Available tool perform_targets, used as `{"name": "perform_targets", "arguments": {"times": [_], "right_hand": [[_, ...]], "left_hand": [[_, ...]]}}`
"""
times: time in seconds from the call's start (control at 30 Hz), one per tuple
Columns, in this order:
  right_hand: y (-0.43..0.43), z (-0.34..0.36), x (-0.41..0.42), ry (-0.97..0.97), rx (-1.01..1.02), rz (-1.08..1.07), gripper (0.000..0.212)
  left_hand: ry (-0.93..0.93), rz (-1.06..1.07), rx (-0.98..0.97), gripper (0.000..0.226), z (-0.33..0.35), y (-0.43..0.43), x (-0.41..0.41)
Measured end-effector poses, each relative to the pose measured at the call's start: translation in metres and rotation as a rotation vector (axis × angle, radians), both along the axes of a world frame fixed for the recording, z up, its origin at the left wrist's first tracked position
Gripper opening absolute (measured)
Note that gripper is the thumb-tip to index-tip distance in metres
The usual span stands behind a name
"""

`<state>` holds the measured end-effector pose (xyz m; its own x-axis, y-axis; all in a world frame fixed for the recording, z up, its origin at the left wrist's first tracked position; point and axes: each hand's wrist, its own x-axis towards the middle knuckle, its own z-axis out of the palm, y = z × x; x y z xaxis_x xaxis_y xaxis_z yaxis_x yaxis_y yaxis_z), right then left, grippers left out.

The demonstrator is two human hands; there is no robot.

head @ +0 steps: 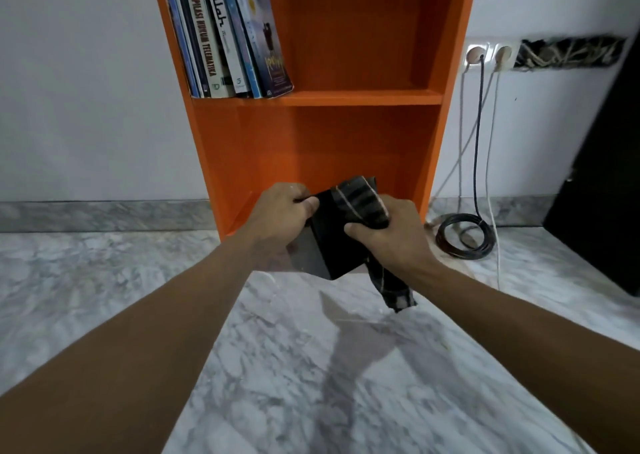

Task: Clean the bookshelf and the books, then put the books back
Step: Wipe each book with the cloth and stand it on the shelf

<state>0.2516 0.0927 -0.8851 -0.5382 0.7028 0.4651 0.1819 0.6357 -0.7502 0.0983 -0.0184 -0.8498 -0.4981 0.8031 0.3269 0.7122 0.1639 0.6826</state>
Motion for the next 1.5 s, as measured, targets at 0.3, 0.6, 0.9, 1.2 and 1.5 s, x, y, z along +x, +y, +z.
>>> {"name": "perform_targets", "arguments": {"times": [0.3,0.6,0.9,1.2,1.5], "right_hand": [[0.006,0.015,0.009,0.214,-0.526,0.091,0.012],[0.011,0.020,0.026,0.385,-1.011,0.216,0.022],[0.030,0.045,0.014,0.157,-0.353,-0.037,0.008],[-0.009,-0.059,0.043,-0.206,0.805,0.247,0.064],[0.009,0.061,0.000,0.001,0.799,-0.280,0.061]], "left_hand": [[-0.288,-0.046,0.135,0.024,-0.002,0.003,-0.005],[-1.177,0.149,0.164,0.041,-0.031,-0.019,-0.036],[-1.085,0.197,0.339,0.019,-0.037,-0.013,-0.030],[-0.866,0.317,0.376,0.019,-0.033,-0.011,-0.032],[-0.683,0.411,0.354,0.031,-0.027,0.005,-0.023]]}}
